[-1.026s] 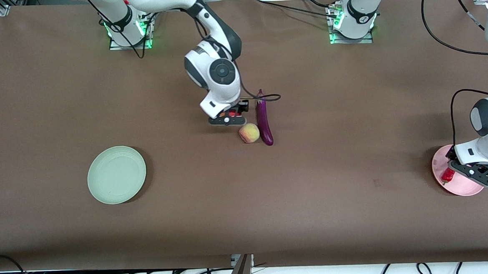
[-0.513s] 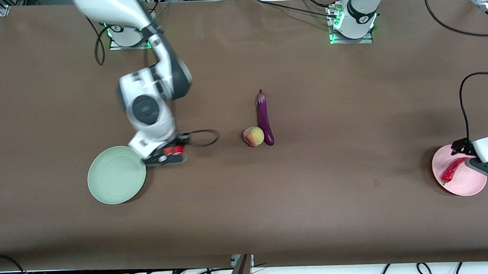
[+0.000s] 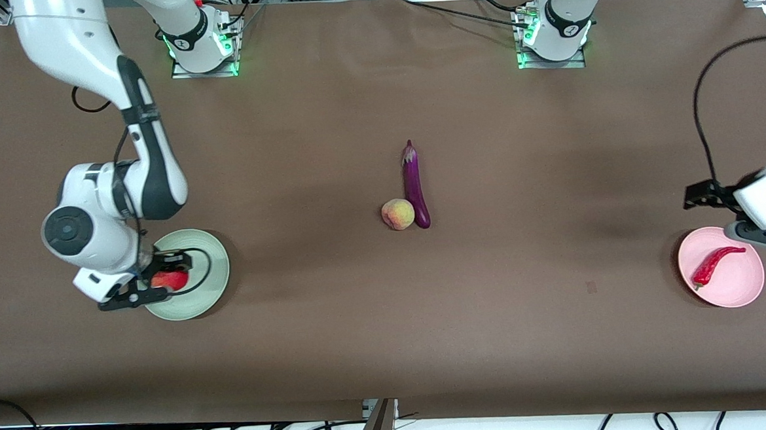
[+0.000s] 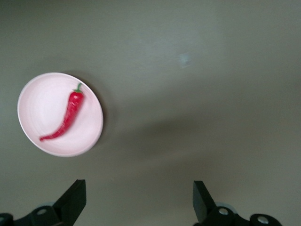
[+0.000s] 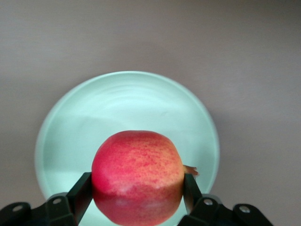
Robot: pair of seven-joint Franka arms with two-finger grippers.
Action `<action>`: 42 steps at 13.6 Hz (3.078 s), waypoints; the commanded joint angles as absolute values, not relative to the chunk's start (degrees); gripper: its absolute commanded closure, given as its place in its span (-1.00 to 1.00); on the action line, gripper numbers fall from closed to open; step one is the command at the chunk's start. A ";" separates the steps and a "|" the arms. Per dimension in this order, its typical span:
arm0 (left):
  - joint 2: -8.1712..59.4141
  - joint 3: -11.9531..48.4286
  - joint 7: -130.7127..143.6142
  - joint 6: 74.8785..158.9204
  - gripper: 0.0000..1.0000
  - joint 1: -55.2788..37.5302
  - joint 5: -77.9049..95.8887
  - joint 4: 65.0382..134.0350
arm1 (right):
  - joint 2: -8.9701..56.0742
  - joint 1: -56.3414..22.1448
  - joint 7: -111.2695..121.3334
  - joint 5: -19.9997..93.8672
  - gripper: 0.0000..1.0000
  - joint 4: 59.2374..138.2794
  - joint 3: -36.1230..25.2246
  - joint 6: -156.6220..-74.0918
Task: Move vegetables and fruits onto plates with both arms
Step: 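Release the chili on the pink plate while the right gripper carries the apple, then place the apple on the green plate while the left gripper reaches the eggplant, then grasp the eggplant with the left gripper while the right gripper reaches the peach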
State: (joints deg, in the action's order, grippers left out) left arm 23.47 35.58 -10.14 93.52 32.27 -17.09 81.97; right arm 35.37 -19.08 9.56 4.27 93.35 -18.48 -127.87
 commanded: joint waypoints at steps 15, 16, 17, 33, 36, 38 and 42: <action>24.95 37.18 26.36 106.92 -1.00 10.30 -4.48 92.79 | 37.89 -15.91 15.03 13.08 -0.99 90.36 -17.14 -127.98; 26.18 37.18 27.06 111.75 -1.00 9.07 -4.48 95.51 | 37.62 -16.17 14.94 14.49 -0.99 89.22 -17.05 -125.79; 27.58 37.18 27.24 116.58 -1.00 7.92 -4.66 98.06 | 37.62 -16.61 14.85 15.72 -0.99 87.64 -16.79 -123.86; 40.43 36.65 40.50 141.59 0.61 -6.15 -14.41 110.74 | 37.18 -21.09 -1.49 19.07 -0.99 86.13 -5.45 -123.84; 39.47 36.39 41.13 138.98 0.79 -5.37 -14.41 111.35 | 37.18 -23.90 -7.45 18.90 -0.99 86.13 -5.45 -126.12; 36.31 35.86 40.70 131.44 0.79 -3.96 -14.50 111.18 | 37.35 -25.83 -11.23 18.90 -0.99 86.13 -5.45 -127.96; 25.95 35.86 38.86 113.69 0.82 1.21 -14.50 108.65 | 37.88 -32.32 -23.17 18.46 -0.99 86.13 -5.45 -132.52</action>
